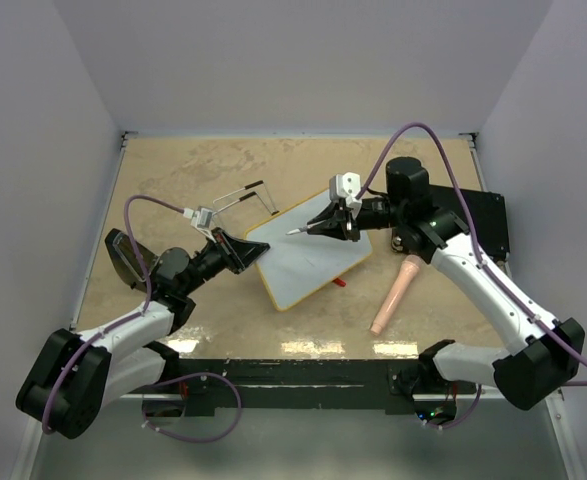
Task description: Write a sentence on the whiteboard
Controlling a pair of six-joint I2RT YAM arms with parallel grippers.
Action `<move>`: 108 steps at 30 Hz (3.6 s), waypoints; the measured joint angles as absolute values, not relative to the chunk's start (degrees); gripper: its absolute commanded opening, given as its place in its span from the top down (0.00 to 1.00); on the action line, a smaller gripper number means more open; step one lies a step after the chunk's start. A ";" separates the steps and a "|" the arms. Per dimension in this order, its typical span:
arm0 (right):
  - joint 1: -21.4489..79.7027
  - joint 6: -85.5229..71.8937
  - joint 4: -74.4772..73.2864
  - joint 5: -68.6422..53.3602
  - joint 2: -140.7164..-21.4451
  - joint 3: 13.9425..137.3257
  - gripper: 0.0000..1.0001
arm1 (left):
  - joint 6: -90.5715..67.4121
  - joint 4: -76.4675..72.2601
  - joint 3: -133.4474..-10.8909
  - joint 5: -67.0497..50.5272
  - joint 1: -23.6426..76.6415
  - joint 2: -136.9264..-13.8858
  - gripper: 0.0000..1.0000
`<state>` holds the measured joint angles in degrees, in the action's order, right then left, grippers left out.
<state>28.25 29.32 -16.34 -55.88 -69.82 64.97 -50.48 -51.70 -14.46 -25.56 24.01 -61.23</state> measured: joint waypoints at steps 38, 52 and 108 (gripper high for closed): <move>33.78 30.52 -15.90 -48.51 -70.19 64.16 1.00 | -55.00 -48.84 -14.72 -21.39 24.01 -61.49 1.00; 34.87 31.57 -16.19 -47.70 -71.83 64.38 1.00 | -55.13 -48.90 -14.81 -20.80 24.01 -61.52 1.00; 36.86 23.88 -8.91 -36.64 -76.97 63.51 1.00 | -56.53 -54.46 -15.22 -23.33 24.01 -63.86 1.00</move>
<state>36.86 23.88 -8.91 -36.64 -76.97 63.51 -56.53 -54.46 -15.22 -23.33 24.01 -63.86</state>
